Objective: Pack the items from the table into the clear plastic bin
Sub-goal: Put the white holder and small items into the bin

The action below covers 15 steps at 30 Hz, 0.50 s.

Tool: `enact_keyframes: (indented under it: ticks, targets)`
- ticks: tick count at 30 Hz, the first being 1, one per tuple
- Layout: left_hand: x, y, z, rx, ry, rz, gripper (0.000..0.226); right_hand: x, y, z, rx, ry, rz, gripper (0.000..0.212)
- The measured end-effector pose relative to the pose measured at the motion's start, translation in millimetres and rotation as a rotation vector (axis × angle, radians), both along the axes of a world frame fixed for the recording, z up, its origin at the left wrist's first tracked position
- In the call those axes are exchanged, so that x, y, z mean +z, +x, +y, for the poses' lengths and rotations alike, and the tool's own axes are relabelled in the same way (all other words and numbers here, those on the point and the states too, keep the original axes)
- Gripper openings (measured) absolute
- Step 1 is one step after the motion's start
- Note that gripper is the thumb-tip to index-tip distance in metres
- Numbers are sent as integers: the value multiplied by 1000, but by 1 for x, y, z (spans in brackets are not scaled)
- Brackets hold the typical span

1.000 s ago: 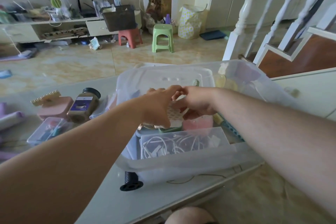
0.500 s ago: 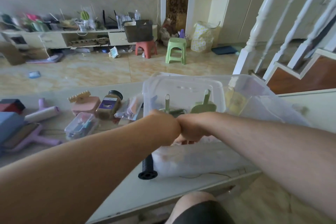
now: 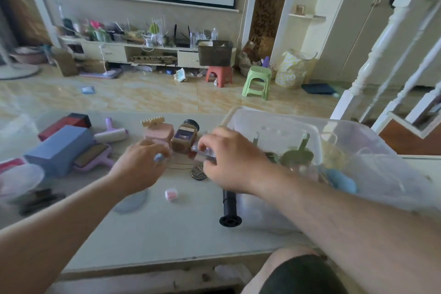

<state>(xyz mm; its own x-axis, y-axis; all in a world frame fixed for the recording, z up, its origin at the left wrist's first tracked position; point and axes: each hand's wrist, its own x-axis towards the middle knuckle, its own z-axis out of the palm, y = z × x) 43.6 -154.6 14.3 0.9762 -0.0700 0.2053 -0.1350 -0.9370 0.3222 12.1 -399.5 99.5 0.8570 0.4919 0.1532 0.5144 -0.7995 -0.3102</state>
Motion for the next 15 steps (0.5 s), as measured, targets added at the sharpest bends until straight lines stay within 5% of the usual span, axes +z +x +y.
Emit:
enact_keyframes:
  ticks: [5, 11, 15]
  targets:
    - [-46, 5, 57, 285, -60, 231, 45, -59, 26, 58, -45, -178, 200, 37]
    - [-69, 56, 53, 265, -133, 322, 83, -129, 97, 78, -278, -446, 326, 50]
    - [-89, 95, 35, 271, -65, 293, 85, -175, 129, 79, -461, -252, 477, 63]
